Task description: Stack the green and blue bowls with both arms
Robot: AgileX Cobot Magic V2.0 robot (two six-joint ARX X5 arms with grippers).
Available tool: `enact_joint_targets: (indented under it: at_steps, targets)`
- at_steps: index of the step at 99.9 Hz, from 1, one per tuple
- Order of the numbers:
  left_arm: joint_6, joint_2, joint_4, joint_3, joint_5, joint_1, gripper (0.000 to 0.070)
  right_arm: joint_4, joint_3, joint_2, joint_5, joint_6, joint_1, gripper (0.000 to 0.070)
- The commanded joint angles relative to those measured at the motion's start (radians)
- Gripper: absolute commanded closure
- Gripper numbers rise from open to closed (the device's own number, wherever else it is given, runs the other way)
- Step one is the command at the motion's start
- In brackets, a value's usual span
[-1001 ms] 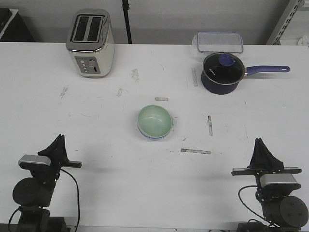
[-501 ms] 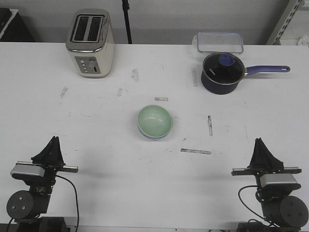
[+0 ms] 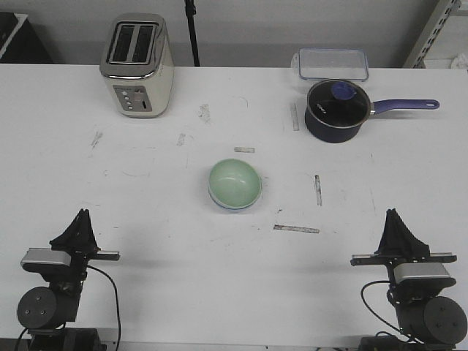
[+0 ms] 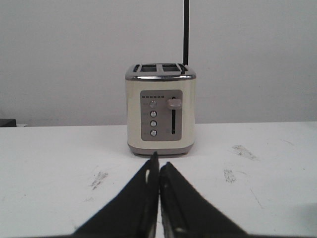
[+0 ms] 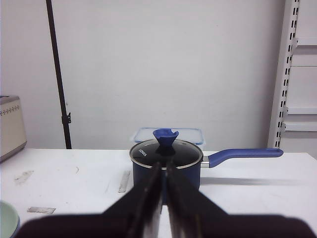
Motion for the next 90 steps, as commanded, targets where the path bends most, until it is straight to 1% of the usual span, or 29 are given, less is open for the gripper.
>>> enact_joint_targets:
  at_steps: [1,26,49,67,75,90]
  targets:
    - [0.013,-0.013,0.013,-0.011,-0.005,-0.002,0.0699,0.010,0.002,-0.002,0.000,0.006,0.001,0.0690]
    - [0.013,-0.050,0.013,-0.082,-0.003,-0.002,0.0699,0.010,0.002,-0.002,0.000,0.006,0.001,0.0690]
    - [0.012,-0.137,0.013,-0.183,-0.003,-0.002,0.0699,0.010,0.002,-0.002,0.000,0.006,0.001,0.0690]
    - [0.013,-0.136,0.028,-0.232,-0.003,-0.002,0.0699,0.010,0.002,-0.002,0.000,0.006,0.001,0.0690]
    - [0.012,-0.136,0.003,-0.232,-0.003,-0.002,0.0699,0.010,0.002,-0.002,0.000,0.006,0.001,0.0690]
    - [0.013,-0.136,0.010,-0.232,-0.003,-0.002,0.0699,0.010,0.002,-0.002,0.000,0.006,0.001,0.0690]
